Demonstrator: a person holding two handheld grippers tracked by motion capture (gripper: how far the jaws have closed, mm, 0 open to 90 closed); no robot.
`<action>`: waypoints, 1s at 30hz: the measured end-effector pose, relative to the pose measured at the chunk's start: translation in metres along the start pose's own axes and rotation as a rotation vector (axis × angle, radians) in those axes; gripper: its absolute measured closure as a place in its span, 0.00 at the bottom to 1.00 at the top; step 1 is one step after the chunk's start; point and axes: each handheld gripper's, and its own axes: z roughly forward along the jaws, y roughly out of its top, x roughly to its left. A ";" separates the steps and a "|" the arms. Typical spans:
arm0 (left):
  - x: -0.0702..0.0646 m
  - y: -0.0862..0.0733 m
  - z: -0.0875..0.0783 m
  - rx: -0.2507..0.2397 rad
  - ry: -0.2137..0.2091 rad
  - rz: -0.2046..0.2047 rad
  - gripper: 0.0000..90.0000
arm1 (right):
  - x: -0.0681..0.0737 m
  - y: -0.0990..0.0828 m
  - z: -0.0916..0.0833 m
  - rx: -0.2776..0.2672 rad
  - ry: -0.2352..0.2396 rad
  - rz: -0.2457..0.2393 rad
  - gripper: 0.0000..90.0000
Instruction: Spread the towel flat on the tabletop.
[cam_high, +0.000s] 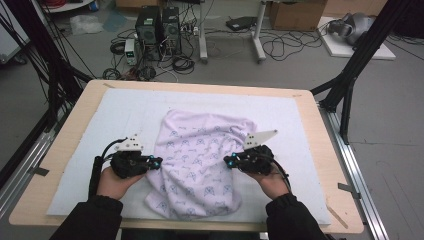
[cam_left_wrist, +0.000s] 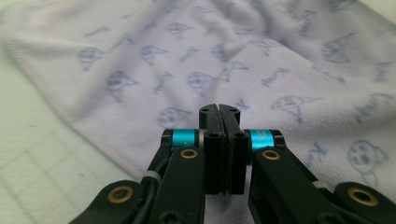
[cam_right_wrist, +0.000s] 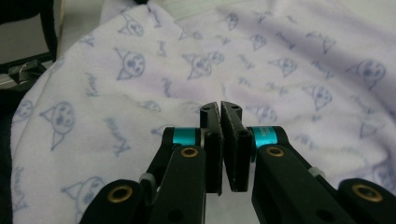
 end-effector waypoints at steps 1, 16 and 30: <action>0.005 0.001 0.003 -0.002 0.012 -0.021 0.98 | -0.003 0.004 0.005 0.003 0.000 0.009 0.97; 0.021 0.000 -0.002 -0.060 0.002 -0.081 0.66 | -0.022 0.008 0.015 0.000 0.018 0.070 0.85; -0.023 -0.029 -0.025 -0.072 -0.041 0.033 0.52 | 0.021 -0.036 -0.007 -0.011 0.057 0.038 0.61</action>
